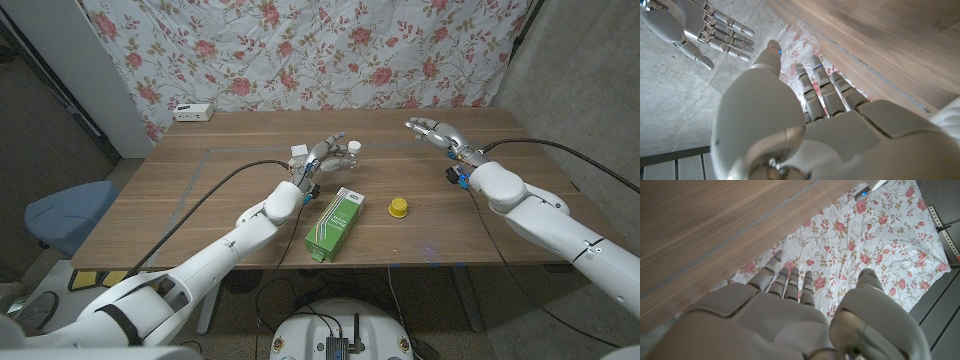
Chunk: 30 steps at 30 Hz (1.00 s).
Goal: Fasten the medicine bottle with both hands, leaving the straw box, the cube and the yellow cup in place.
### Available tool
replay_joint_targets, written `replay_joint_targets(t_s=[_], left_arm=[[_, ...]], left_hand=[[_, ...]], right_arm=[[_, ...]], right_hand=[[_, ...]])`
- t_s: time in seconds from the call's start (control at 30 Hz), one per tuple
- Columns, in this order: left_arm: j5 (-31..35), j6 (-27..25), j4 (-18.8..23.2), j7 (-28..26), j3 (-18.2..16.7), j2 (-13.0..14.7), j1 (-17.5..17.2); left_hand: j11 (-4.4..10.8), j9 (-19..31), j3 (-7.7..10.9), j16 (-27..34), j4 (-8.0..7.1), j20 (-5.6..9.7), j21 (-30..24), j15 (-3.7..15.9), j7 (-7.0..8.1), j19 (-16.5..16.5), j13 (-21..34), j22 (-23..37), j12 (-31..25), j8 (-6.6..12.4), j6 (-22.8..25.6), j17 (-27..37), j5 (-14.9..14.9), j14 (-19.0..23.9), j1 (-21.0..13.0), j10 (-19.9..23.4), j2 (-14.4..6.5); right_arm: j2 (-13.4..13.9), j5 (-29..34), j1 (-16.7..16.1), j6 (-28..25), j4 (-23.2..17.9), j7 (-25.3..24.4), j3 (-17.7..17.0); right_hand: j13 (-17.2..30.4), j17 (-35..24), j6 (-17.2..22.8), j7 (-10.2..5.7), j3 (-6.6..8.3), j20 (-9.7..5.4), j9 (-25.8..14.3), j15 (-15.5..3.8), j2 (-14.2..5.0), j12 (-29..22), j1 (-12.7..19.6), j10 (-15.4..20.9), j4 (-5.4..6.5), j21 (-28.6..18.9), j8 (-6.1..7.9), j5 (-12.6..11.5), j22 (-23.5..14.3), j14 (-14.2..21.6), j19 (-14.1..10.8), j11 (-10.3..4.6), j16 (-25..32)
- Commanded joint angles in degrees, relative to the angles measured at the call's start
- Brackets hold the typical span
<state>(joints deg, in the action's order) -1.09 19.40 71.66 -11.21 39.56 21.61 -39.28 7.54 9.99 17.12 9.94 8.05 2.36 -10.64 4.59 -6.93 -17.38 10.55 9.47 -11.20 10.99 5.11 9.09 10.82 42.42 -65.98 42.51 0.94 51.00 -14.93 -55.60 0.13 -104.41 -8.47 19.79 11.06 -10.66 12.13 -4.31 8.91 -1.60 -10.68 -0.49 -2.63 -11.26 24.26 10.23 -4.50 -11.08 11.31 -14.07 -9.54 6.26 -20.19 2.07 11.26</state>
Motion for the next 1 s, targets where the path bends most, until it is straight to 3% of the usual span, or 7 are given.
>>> replay_joint_targets(t_s=[0.03,0.07,0.17,0.2,0.23,0.57,1.0], left_arm=[[-0.29,0.69,-2.72,1.31,1.49,-1.83,2.34],[-0.27,0.76,-2.93,1.30,1.56,-1.97,2.46],[-0.28,0.96,-3.58,1.47,1.81,-2.37,2.86],[-0.32,1.02,-3.74,1.53,1.87,-2.49,2.95],[-0.38,1.19,-4.08,1.68,1.97,-2.67,3.14],[-0.51,1.93,-6.41,2.52,2.94,-4.20,4.50],[-0.85,4.71,-11.96,4.22,4.34,-6.91,7.38]], left_hand=[[0.28,0.19,0.44,-0.05,0.08,9.42,-0.08,6.64,-1.54,-0.53,0.09,0.15,-0.03,-0.17,-0.24,0.03,0.23,0.52,0.10,0.46,-0.41],[0.27,0.19,0.47,-0.03,0.06,9.34,-0.07,6.62,-1.55,-0.49,0.09,0.15,0.00,-0.18,-0.27,0.04,0.24,0.56,0.13,0.41,-0.46],[0.40,0.19,0.55,-0.05,0.10,9.36,-0.07,6.67,-1.42,-0.49,0.09,0.15,0.00,-0.19,-0.30,0.03,0.25,0.56,0.08,0.44,-0.48],[0.43,0.19,0.58,-0.04,0.10,9.33,-0.07,6.65,-1.40,-0.50,0.09,0.15,0.03,-0.19,-0.31,0.03,0.26,0.59,0.08,0.39,-0.51],[0.29,0.19,0.59,-0.05,0.11,9.34,-0.08,6.67,-1.39,-0.52,0.09,0.15,0.02,-0.19,-0.32,0.03,0.26,0.58,0.06,0.42,-0.51],[0.25,0.20,0.89,-0.03,0.06,9.06,-0.02,6.50,-1.12,-0.32,0.11,0.16,0.08,-0.23,-0.49,0.04,0.30,0.75,0.13,0.35,-0.78],[0.23,0.20,1.10,-0.12,0.08,9.15,-0.06,6.54,-0.91,-0.36,0.13,0.17,0.09,-0.28,-0.72,0.01,0.31,0.64,0.26,0.41,-0.80]], right_arm=[[4.51,3.27,0.58,-9.04,-6.07,1.66,-0.53],[4.76,3.35,0.75,-9.59,-6.44,1.90,-0.51],[5.64,3.97,1.47,-11.29,-7.45,2.81,-0.19],[5.89,4.25,1.73,-11.93,-7.82,3.02,-0.04],[6.03,4.47,1.91,-12.24,-8.03,3.15,0.06],[7.67,6.97,3.63,-14.66,-9.89,4.54,0.93],[9.98,9.78,7.55,-18.62,-12.38,10.19,3.22]], right_hand=[[0.24,-0.34,0.61,-2.55,-0.01,0.57,-0.37,0.12,0.08,-0.17,1.18,-0.36,-1.35,-0.06,0.30,1.15,-0.32,0.46,-0.61,0.20,0.18],[0.27,-0.41,0.71,-5.45,-0.10,2.18,-0.47,0.08,-0.06,-0.18,1.12,-0.43,-1.48,-0.06,0.28,1.44,-0.33,0.31,-0.64,0.27,0.17],[0.30,-0.40,1.10,-5.61,-0.38,5.39,-0.59,-0.06,0.07,-0.40,1.17,-0.11,-1.96,-0.12,0.34,2.05,-0.40,-0.21,-1.16,0.27,0.08],[0.33,-0.43,0.65,-0.73,-0.19,6.56,-0.53,0.24,-0.45,-0.20,1.56,-0.73,-2.31,-0.19,0.07,2.29,-0.45,-0.11,-1.55,-0.09,0.22],[0.34,-0.44,0.70,0.59,-0.22,7.23,-0.49,0.35,-0.48,-0.16,1.58,-0.88,-2.38,-0.18,0.06,2.37,-0.46,-0.16,-1.57,0.26,0.24],[0.39,-0.54,1.40,0.84,0.07,12.72,-0.35,5.42,-1.08,0.26,2.07,-2.72,-2.89,0.24,0.10,3.14,-0.55,-1.52,0.20,-0.85,0.06],[0.41,-0.42,0.58,0.84,0.53,13.94,-0.36,8.16,-0.32,0.78,3.38,-5.68,-4.03,0.68,-0.24,2.52,-0.51,-3.74,2.29,0.33,-0.50]])
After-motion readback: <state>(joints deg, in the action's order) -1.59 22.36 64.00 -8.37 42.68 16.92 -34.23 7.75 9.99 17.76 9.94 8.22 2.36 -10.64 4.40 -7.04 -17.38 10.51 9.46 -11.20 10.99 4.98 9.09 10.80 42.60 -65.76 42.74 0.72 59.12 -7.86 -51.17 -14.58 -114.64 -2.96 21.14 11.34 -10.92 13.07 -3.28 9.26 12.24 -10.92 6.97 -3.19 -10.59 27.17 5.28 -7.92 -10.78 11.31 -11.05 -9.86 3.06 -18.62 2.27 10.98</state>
